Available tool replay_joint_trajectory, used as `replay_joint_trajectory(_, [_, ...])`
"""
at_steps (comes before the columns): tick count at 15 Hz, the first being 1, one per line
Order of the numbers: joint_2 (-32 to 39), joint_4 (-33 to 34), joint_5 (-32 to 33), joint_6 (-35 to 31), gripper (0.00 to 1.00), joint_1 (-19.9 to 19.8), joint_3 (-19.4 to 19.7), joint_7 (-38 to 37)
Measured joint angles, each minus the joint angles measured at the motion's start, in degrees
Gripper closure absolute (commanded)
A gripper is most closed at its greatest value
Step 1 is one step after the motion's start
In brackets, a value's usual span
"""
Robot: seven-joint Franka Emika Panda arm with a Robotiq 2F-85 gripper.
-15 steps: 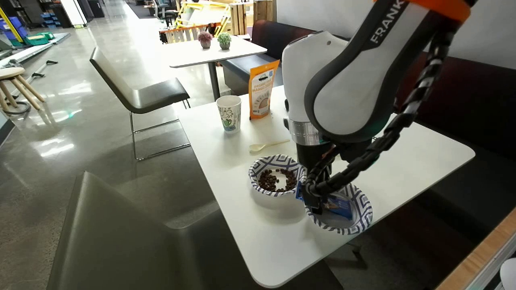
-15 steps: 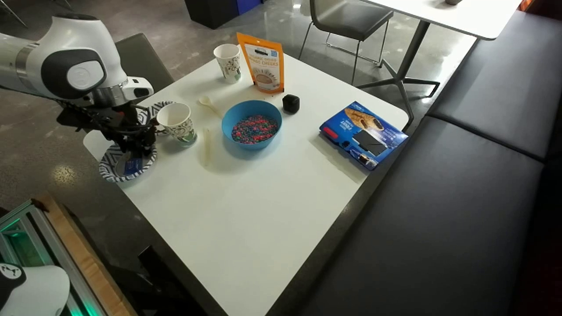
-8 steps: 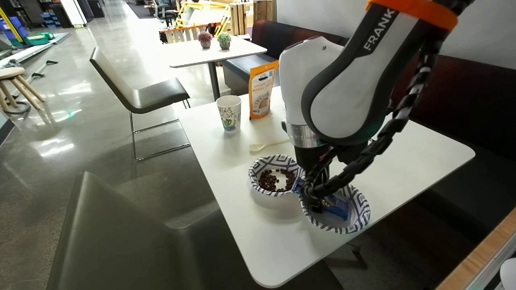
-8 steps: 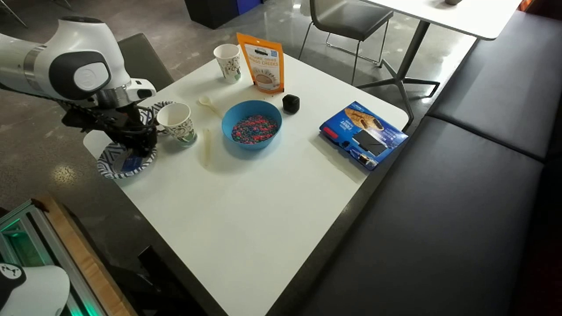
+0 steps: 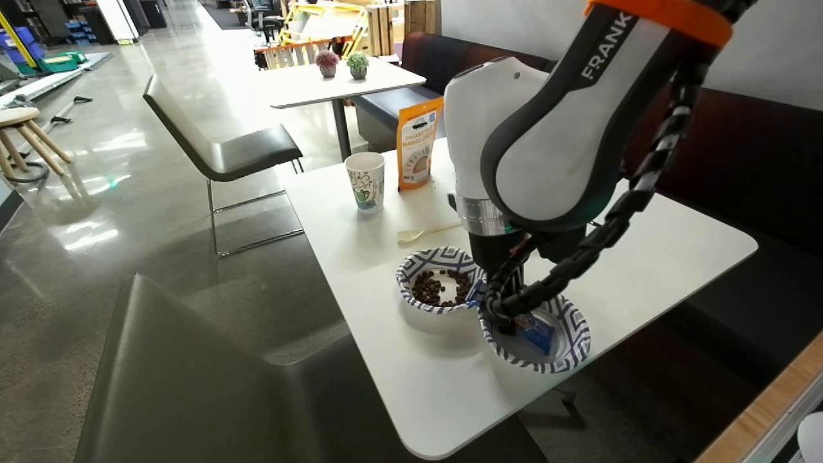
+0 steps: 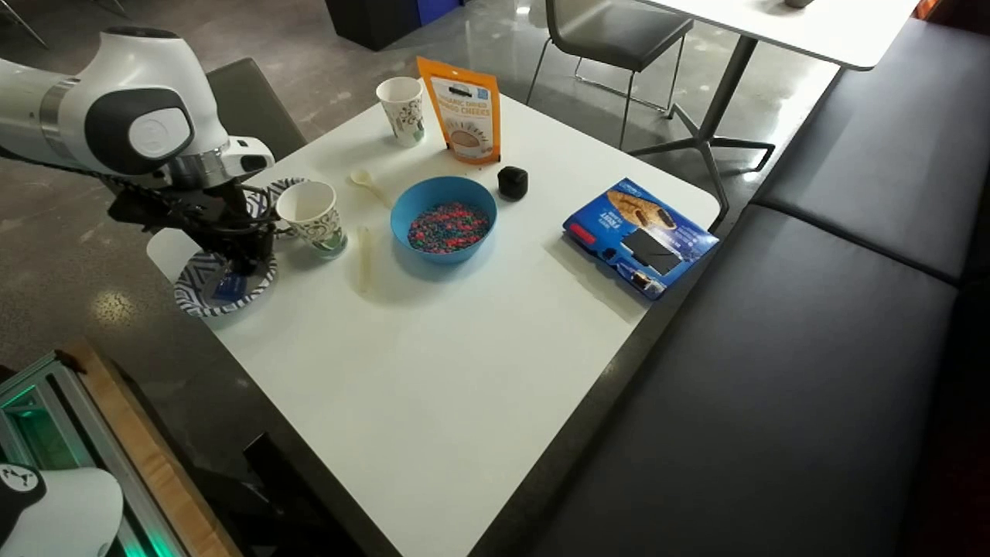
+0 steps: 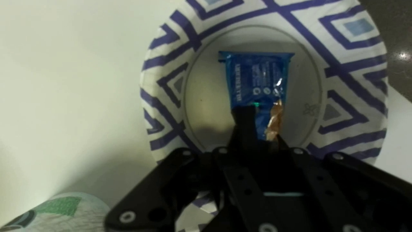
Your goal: Put the candy bar next to the blue box
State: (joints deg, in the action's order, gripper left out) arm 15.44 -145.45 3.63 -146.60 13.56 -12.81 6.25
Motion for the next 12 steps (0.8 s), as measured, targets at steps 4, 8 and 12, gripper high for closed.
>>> replay_joint_trajectory(4, [-0.9, -1.1, -0.3, 0.0, 0.79, 0.0, -0.4, 0.0])
replay_joint_trajectory(8, [-4.9, -5.0, -2.9, 0.0, 0.99, -0.1, -1.5, 0.0])
replay_joint_trajectory(12, [-11.9, -9.6, -6.0, 0.0, 0.98, -0.1, -2.0, -0.6])
